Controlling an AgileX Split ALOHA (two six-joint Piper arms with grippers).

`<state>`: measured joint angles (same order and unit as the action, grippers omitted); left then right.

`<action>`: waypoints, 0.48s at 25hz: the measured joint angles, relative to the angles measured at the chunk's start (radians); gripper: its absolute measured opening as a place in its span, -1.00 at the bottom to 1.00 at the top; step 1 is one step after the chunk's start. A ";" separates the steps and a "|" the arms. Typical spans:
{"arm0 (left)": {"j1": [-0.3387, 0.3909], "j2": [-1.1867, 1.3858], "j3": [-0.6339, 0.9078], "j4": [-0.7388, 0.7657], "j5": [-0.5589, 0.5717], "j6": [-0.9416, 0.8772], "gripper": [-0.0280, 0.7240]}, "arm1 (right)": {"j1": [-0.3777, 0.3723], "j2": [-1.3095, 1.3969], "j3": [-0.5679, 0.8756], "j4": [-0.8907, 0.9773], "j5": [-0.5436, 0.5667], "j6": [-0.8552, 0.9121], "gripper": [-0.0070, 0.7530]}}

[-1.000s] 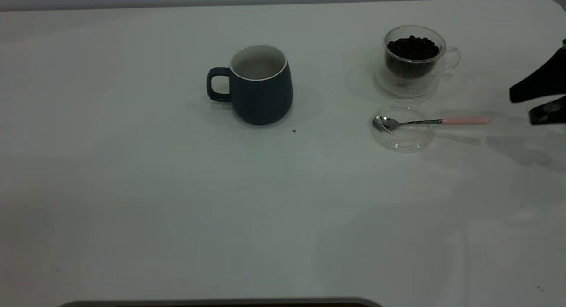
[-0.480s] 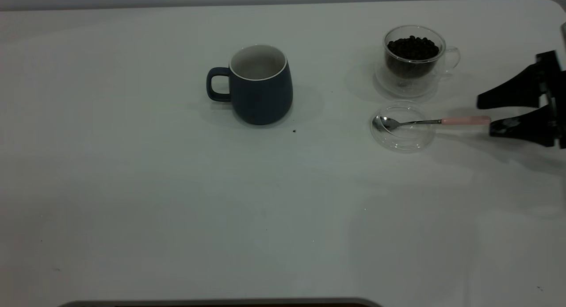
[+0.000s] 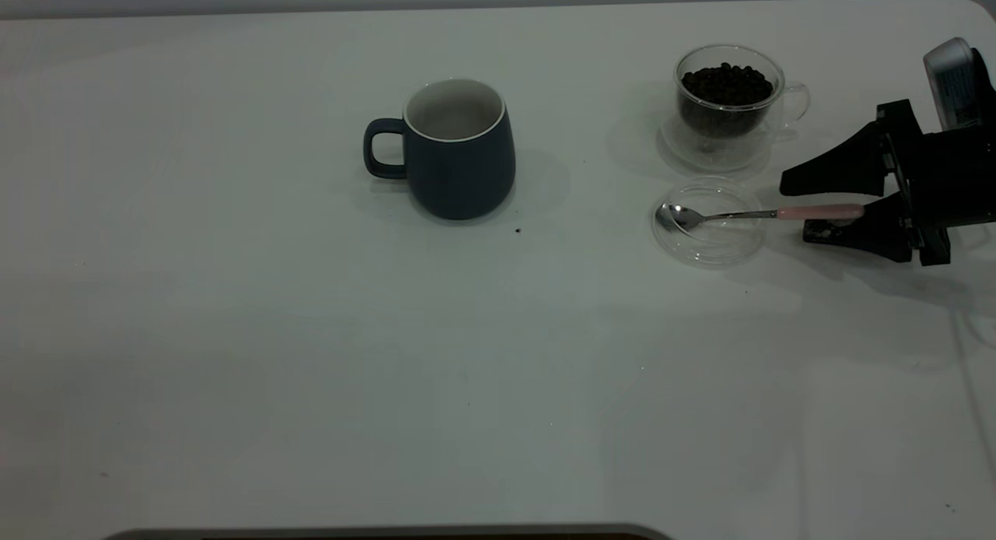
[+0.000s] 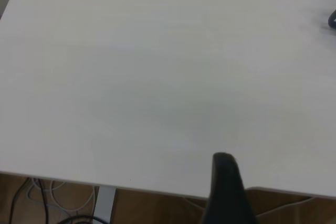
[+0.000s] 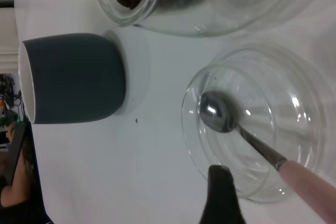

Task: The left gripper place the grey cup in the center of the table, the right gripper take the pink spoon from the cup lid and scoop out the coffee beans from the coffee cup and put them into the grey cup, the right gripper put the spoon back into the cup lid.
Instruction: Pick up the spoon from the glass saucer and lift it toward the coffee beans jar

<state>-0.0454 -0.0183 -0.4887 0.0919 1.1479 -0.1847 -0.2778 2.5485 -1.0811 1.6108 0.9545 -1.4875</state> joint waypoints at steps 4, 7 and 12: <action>0.000 0.000 0.000 0.000 0.000 0.000 0.59 | 0.000 0.000 0.000 -0.013 0.000 -0.001 0.52; 0.000 0.000 0.000 0.000 0.000 0.000 0.59 | 0.000 0.000 0.000 -0.024 0.000 -0.001 0.37; 0.000 0.000 0.000 0.000 0.000 0.000 0.59 | 0.000 0.000 0.000 -0.031 0.000 -0.001 -0.14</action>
<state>-0.0454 -0.0183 -0.4887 0.0919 1.1479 -0.1847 -0.2778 2.5485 -1.0811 1.5794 0.9545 -1.4880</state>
